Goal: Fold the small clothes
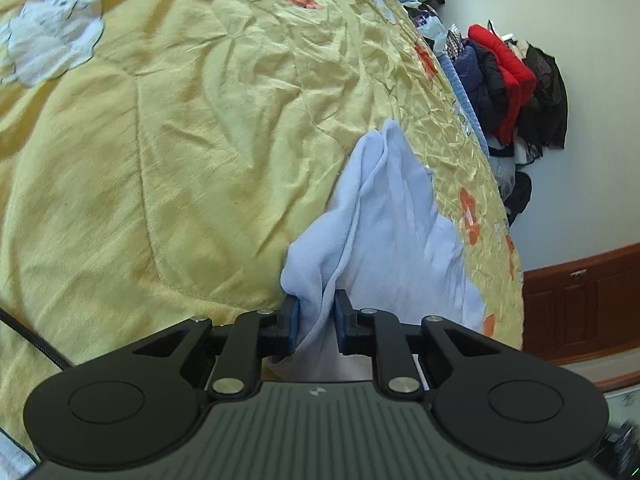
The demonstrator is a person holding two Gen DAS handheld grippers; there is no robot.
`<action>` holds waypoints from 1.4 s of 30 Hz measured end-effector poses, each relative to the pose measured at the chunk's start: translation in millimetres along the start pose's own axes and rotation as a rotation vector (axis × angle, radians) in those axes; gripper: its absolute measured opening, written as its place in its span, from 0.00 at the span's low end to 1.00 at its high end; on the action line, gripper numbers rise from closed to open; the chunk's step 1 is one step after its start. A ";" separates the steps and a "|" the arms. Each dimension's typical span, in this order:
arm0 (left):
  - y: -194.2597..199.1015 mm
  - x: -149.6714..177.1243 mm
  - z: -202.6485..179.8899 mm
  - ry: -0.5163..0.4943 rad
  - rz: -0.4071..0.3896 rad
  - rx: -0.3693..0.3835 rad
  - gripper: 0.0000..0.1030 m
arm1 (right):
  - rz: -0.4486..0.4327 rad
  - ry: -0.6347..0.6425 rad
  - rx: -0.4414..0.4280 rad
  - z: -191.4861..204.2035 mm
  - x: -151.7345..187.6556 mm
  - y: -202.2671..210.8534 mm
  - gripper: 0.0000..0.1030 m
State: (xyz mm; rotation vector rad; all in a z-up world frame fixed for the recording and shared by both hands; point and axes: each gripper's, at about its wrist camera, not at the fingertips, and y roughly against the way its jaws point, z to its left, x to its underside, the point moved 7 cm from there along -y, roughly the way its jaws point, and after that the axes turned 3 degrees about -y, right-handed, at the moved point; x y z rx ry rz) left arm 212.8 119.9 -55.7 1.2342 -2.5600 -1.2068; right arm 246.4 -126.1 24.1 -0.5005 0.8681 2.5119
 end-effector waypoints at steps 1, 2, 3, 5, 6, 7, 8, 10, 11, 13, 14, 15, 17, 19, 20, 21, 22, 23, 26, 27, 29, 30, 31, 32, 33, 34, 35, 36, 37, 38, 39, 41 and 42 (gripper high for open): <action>-0.3 0.5 -3.2 -0.027 -0.004 -0.015 0.17 | 0.018 0.015 -0.003 4.7 -3.2 -7.3 0.78; -0.9 1.5 -6.8 -0.069 -0.010 -0.035 0.17 | 0.043 0.029 0.003 8.9 -6.9 -15.4 0.80; -0.3 3.5 -10.6 -0.113 -0.016 -0.064 0.14 | 0.080 0.046 0.015 12.9 -10.5 -26.0 0.81; -0.8 6.9 -19.2 -0.185 -0.031 -0.111 0.09 | 0.157 0.073 0.030 20.4 -18.4 -48.9 0.82; -0.8 9.0 -24.6 -0.224 -0.044 -0.139 0.08 | 0.212 0.080 0.041 23.4 -22.3 -63.5 0.81; -0.9 11.2 -32.9 -0.276 -0.063 -0.166 0.08 | 0.267 0.088 0.063 26.1 -25.8 -78.1 0.80; 1.1 14.9 -41.4 -0.331 -0.087 -0.182 0.07 | 0.312 0.103 0.089 29.2 -29.1 -91.6 0.80; 3.6 24.9 -61.0 -0.467 -0.140 -0.198 0.07 | 0.385 0.132 0.127 36.0 -34.8 -114.2 0.78; 4.9 30.6 -70.4 -0.533 -0.173 -0.218 0.07 | 0.417 0.146 0.140 40.3 -36.9 -122.9 0.78; 5.7 41.0 -84.1 -0.623 -0.214 -0.229 0.07 | 0.497 0.185 0.176 48.2 -36.5 -138.5 0.78; 5.6 45.8 -89.7 -0.664 -0.231 -0.237 0.07 | 0.529 0.203 0.203 49.7 -35.0 -144.0 0.78; 4.2 49.4 -93.9 -0.693 -0.242 -0.243 0.07 | 0.558 0.225 0.232 50.2 -33.8 -149.2 0.78; 0.9 55.2 -101.3 -0.744 -0.261 -0.246 0.07 | 0.614 0.268 0.270 50.9 -29.2 -157.0 0.77; -0.2 59.5 -107.1 -0.777 -0.273 -0.246 0.07 | 0.650 0.298 0.308 49.5 -24.2 -161.8 0.73; -1.1 61.5 -109.9 -0.785 -0.272 -0.239 0.07 | 0.658 0.316 0.325 48.9 -23.3 -161.8 0.68; -1.9 63.0 -112.3 -0.792 -0.270 -0.233 0.07 | 0.669 0.335 0.337 48.8 -22.1 -163.0 0.63; -2.5 65.2 -114.8 -0.803 -0.271 -0.231 0.07 | 0.677 0.352 0.345 48.3 -19.7 -163.4 0.60; -2.3 67.5 -115.8 -0.816 -0.277 -0.231 0.07 | 0.681 0.364 0.353 46.6 -17.8 -162.9 0.51; -5.7 70.4 -116.4 -0.835 -0.278 -0.233 0.07 | 0.703 0.415 0.400 36.8 -13.2 -162.2 0.33; -6.7 70.0 -116.1 -0.835 -0.276 -0.234 0.07 | 0.695 0.413 0.388 34.5 -14.2 -160.4 0.25; -6.4 69.3 -116.5 -0.835 -0.278 -0.228 0.08 | 0.673 0.402 0.359 31.0 -18.1 -154.0 0.17; -4.8 68.7 -117.2 -0.832 -0.281 -0.212 0.08 | 0.659 0.387 0.338 29.1 -20.5 -150.2 0.15; -1.7 69.6 -118.7 -0.836 -0.289 -0.192 0.10 | 0.640 0.379 0.319 28.1 -22.8 -147.4 0.14; 3.0 71.1 -118.5 -0.848 -0.299 -0.164 0.10 | 0.622 0.374 0.296 27.8 -25.4 -145.4 0.14; 8.1 73.5 -118.8 -0.874 -0.305 -0.121 0.11 | 0.603 0.363 0.277 26.1 -28.4 -140.1 0.13; 13.9 75.9 -119.0 -0.900 -0.311 -0.082 0.12 | 0.587 0.344 0.259 22.7 -31.4 -133.6 0.13; 20.8 78.0 -117.2 -0.923 -0.317 -0.047 0.13 | 0.569 0.312 0.231 19.0 -36.5 -125.6 0.13; 28.0 79.6 -114.1 -0.943 -0.320 -0.018 0.17 | 0.548 0.277 0.197 15.6 -41.7 -116.6 0.12; 33.9 80.4 -111.2 -0.955 -0.313 -0.002 0.26 | 0.525 0.246 0.167 11.6 -47.8 -106.4 0.12; 38.7 79.6 -108.3 -0.957 -0.304 0.003 0.32 | 0.504 0.225 0.146 7.3 -53.4 -94.8 0.12; 43.7 77.7 -104.9 -0.949 -0.299 0.002 0.51 | 0.486 0.214 0.131 2.1 -58.2 -81.4 0.12; 49.9 73.4 -101.2 -0.928 -0.298 -0.011 0.77 | 0.460 0.208 0.123 -12.2 -65.8 -56.0 0.12; 52.2 73.0 -102.5 -0.931 -0.309 -0.019 0.78 | 0.448 0.197 0.138 -24.0 -68.6 -45.7 0.12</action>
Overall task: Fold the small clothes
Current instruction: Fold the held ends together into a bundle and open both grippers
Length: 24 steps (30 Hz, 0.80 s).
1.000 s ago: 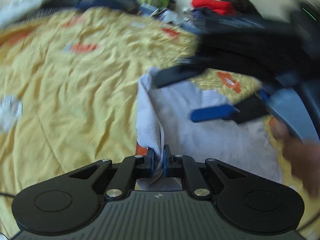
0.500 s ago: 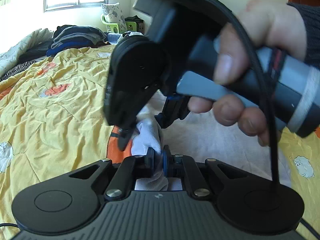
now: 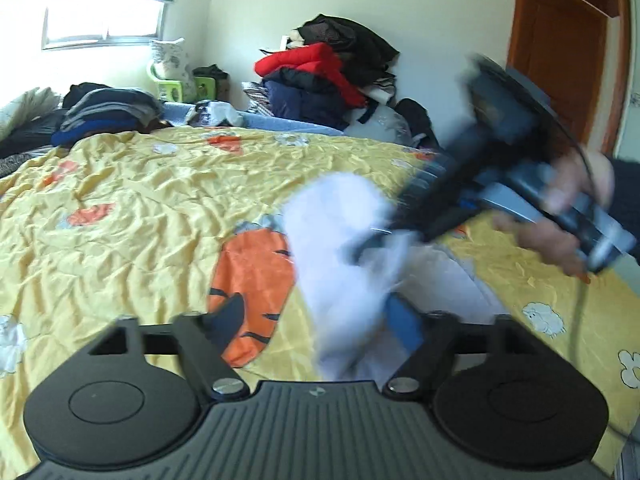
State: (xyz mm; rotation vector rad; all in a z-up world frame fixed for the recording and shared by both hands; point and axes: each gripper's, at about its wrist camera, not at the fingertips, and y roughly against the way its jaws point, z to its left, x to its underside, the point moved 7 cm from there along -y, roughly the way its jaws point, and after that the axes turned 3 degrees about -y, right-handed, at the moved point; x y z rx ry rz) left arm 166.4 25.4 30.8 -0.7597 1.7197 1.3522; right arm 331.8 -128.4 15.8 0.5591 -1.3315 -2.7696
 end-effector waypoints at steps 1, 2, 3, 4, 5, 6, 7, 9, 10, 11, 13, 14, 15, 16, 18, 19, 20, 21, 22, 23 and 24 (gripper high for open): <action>0.3 -1.0 -0.4 -0.010 -0.004 -0.016 0.78 | -0.008 -0.022 0.016 -14.8 3.8 7.8 0.12; -1.7 -2.4 -2.1 -0.021 -0.003 -0.032 0.78 | -0.015 -0.048 0.033 -31.5 7.9 15.1 0.12; -5.2 -3.1 -4.5 -0.032 0.003 -0.045 0.78 | -0.020 -0.076 0.043 -47.7 11.7 20.4 0.12; -10.1 -3.2 -7.6 -0.039 0.014 -0.050 0.78 | -0.024 -0.099 0.050 -62.1 15.7 22.7 0.12; -14.6 -4.1 -12.2 -0.046 0.027 -0.046 0.78 | -0.032 -0.119 0.060 -74.8 19.6 24.0 0.12; -18.0 -4.1 -16.6 -0.054 0.037 -0.039 0.78 | -0.045 -0.140 0.061 -85.7 23.8 25.1 0.12; -20.3 -3.5 -20.6 -0.064 0.045 -0.033 0.78 | -0.057 -0.167 0.049 -94.8 26.2 27.2 0.12; -23.6 -2.2 -33.4 -0.094 0.054 -0.018 0.78 | -0.078 -0.196 0.031 -105.8 35.3 27.5 0.11; -27.2 -0.8 -40.9 -0.113 0.062 -0.016 0.78 | -0.094 -0.198 0.023 -107.1 38.6 29.2 0.11; -29.0 -0.2 -45.4 -0.129 0.067 -0.016 0.78 | -0.107 -0.195 0.011 -105.7 40.3 32.3 0.11; -33.8 0.8 -52.4 -0.151 0.071 -0.010 0.78 | -0.152 -0.180 -0.022 -100.6 39.5 45.9 0.11; -36.0 3.1 -55.9 -0.154 0.078 -0.007 0.78 | -0.168 -0.190 -0.046 -101.4 38.6 51.3 0.11; -38.3 5.2 -58.5 -0.151 0.087 -0.007 0.78 | -0.178 -0.213 -0.070 -104.8 36.6 56.0 0.11; -39.9 6.6 -59.5 -0.150 0.092 -0.005 0.78 | -0.182 -0.237 -0.082 -109.3 36.1 57.4 0.14; -40.1 8.8 -61.1 -0.152 0.098 -0.011 0.78 | -0.180 -0.313 -0.092 -122.7 36.2 56.3 0.38; -39.3 9.4 -60.7 -0.149 0.098 -0.010 0.78 | -0.161 -0.351 -0.105 -126.5 38.7 52.6 0.48; -37.8 9.9 -59.8 -0.145 0.098 -0.008 0.78 | -0.158 -0.370 -0.125 -127.3 41.5 49.6 0.58; -36.0 10.6 -58.6 -0.142 0.100 -0.009 0.78 | -0.166 -0.363 -0.141 -126.6 45.3 48.1 0.59; -34.3 11.5 -57.3 -0.140 0.103 -0.013 0.78 | -0.162 -0.370 -0.150 -126.0 47.1 45.0 0.59; -33.0 12.2 -55.3 -0.136 0.108 -0.016 0.78 | -0.153 -0.397 -0.174 -126.3 48.7 41.4 0.59; -31.9 12.7 -54.0 -0.133 0.111 -0.017 0.78 | -0.144 -0.432 -0.205 -127.8 49.6 38.3 0.59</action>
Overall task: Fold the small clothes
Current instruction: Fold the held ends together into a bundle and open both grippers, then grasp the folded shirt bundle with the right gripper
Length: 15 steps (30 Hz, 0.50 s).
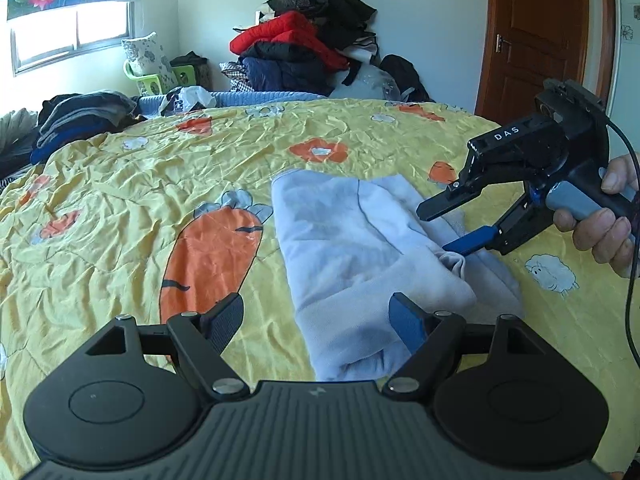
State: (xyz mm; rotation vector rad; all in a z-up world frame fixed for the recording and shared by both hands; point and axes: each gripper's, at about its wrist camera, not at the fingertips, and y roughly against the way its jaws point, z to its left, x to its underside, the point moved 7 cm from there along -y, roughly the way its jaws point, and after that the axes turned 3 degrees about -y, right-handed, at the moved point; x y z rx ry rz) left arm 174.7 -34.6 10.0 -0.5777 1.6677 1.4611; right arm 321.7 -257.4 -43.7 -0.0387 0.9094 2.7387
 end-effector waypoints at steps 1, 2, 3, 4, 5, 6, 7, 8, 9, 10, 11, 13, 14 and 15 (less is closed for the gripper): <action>0.5 0.5 0.8 0.000 0.001 -0.002 0.78 | 0.002 -0.018 -0.019 -0.2 0.2 -1.5 0.59; 1.2 0.5 1.7 0.001 0.000 -0.006 0.78 | 0.006 -0.023 -0.032 2.0 1.0 -3.3 0.59; 0.1 0.0 3.2 0.004 -0.001 -0.010 0.78 | 0.017 -0.028 -0.043 4.5 2.5 -5.9 0.59; -0.6 -0.3 4.0 0.010 -0.001 -0.008 0.78 | 0.028 -0.036 -0.045 5.2 3.5 -9.1 0.59; -1.3 -0.3 4.4 0.017 0.000 -0.006 0.78 | 0.040 -0.041 -0.046 6.6 5.5 -11.7 0.58; -2.6 -0.4 4.4 0.023 0.000 -0.003 0.78 | 0.049 -0.037 -0.052 10.9 7.4 -14.6 0.58; -3.4 -0.5 4.2 0.024 0.000 -0.001 0.78 | 0.055 -0.030 -0.058 14.5 8.8 -16.6 0.58; -3.5 -0.5 3.9 0.024 -0.001 0.000 0.78 | 0.063 -0.031 -0.061 16.4 10.0 -18.9 0.58; -2.6 -0.2 3.4 0.025 -0.005 0.004 0.78 | 0.072 -0.035 -0.060 18.3 11.9 -22.0 0.60; -2.3 0.1 3.0 0.027 -0.006 0.009 0.78 | 0.084 -0.041 -0.058 19.0 14.0 -26.4 0.61; -1.8 0.6 2.9 0.027 -0.006 0.011 0.78 | 0.100 -0.048 -0.060 19.7 16.7 -31.5 0.62; -2.0 1.3 4.0 0.027 -0.004 0.010 0.78 | 0.118 -0.049 -0.061 20.2 21.2 -39.7 0.60; -2.4 1.5 5.2 0.029 -0.002 0.009 0.78 | 0.112 -0.041 -0.053 20.8 22.2 -42.8 0.51; -2.5 1.8 6.6 0.032 -0.001 0.007 0.78 | 0.100 -0.030 -0.032 20.2 22.2 -44.5 0.30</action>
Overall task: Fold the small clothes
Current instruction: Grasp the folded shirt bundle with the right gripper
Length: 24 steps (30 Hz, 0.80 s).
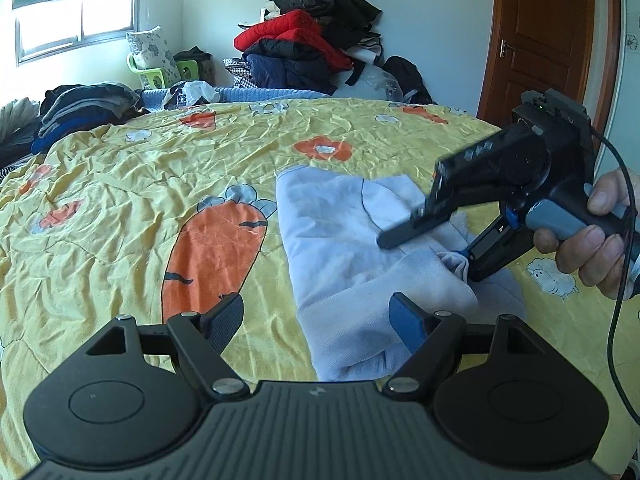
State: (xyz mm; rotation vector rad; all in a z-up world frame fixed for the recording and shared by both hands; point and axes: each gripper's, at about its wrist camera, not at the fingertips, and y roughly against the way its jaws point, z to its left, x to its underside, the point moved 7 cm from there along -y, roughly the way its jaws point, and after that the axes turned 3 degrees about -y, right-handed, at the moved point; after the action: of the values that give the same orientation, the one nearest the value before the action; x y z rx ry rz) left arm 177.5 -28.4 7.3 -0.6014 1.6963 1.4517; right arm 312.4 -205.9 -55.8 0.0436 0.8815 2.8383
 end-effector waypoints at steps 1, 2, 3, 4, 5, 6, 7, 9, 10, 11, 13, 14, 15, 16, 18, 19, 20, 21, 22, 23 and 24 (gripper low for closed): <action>-0.1 0.5 1.8 0.003 0.002 -0.004 0.78 | -0.011 0.019 0.034 -1.2 -0.8 -1.5 0.17; -0.6 0.9 3.3 0.005 0.005 -0.010 0.78 | -0.024 0.040 0.054 -1.6 -1.2 -2.7 0.13; -1.0 1.1 4.7 0.006 0.007 -0.016 0.78 | -0.041 0.077 0.059 0.0 0.4 -3.3 0.12; -1.2 1.3 5.9 0.007 0.008 -0.022 0.80 | -0.052 0.128 0.072 3.5 3.5 -2.4 0.12; -0.7 1.4 7.4 0.010 0.008 -0.029 0.81 | -0.056 0.177 0.090 10.1 6.7 -1.0 0.12; -0.2 1.2 8.4 0.014 0.006 -0.029 0.81 | -0.064 0.237 0.096 19.7 8.2 3.5 0.12; 0.5 0.9 8.8 0.017 0.005 -0.024 0.81 | -0.081 0.280 0.087 30.2 8.3 10.3 0.12; 2.4 -1.6 7.4 0.022 -0.008 -0.006 0.83 | -0.105 0.350 0.068 51.3 5.3 26.3 0.11; 3.6 -3.1 5.8 0.021 -0.017 0.002 0.85 | -0.117 0.375 0.073 54.6 3.1 33.4 0.11; 4.1 -4.2 4.0 0.016 -0.023 0.009 0.86 | -0.117 0.382 0.097 49.1 -0.7 38.7 0.11; 2.4 -4.9 -2.5 -0.001 -0.023 0.020 0.86 | -0.116 0.328 0.175 17.4 -10.9 44.3 0.11; 1.1 -4.7 -5.4 -0.002 -0.024 0.030 0.86 | -0.119 0.302 0.217 -2.9 -15.2 48.4 0.11; -1.0 -4.3 -8.9 -0.001 -0.020 0.043 0.86 | -0.123 0.268 0.221 -18.2 -17.0 50.3 0.09; -4.1 -4.9 -14.7 -0.003 -0.011 0.064 0.86 | -0.139 0.213 0.170 -27.7 -17.2 52.8 0.10; -9.4 -9.6 -27.8 -0.015 -0.004 0.106 0.86 | -0.161 0.151 0.129 -30.7 -17.6 54.8 0.24; -11.5 -13.4 -36.1 -0.028 -0.007 0.133 0.86 | -0.166 0.132 0.132 -30.6 -18.1 55.2 0.29; -13.0 -17.9 -43.7 -0.044 -0.018 0.159 0.86 | -0.160 0.125 0.115 -28.9 -18.8 55.5 0.36; -14.8 -21.8 -49.9 -0.057 -0.030 0.175 0.86 | -0.178 0.125 0.113 -26.7 -21.7 59.9 0.37; -18.0 -24.3 -54.8 -0.070 -0.036 0.176 0.86 | -0.225 0.120 0.127 -25.2 -27.1 68.5 0.38; -21.2 -25.9 -58.3 -0.077 -0.035 0.177 0.86 | -0.285 0.113 0.137 -22.1 -35.2 79.3 0.37; -24.3 -26.8 -61.0 -0.073 -0.030 0.186 0.86 | -0.349 0.106 0.137 -17.8 -43.9 90.6 0.39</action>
State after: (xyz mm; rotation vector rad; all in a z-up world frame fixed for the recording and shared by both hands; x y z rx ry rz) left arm 195.3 -96.6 15.9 -0.4648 1.7332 1.2630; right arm 340.5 -296.8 -18.4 -0.2234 0.9948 2.4725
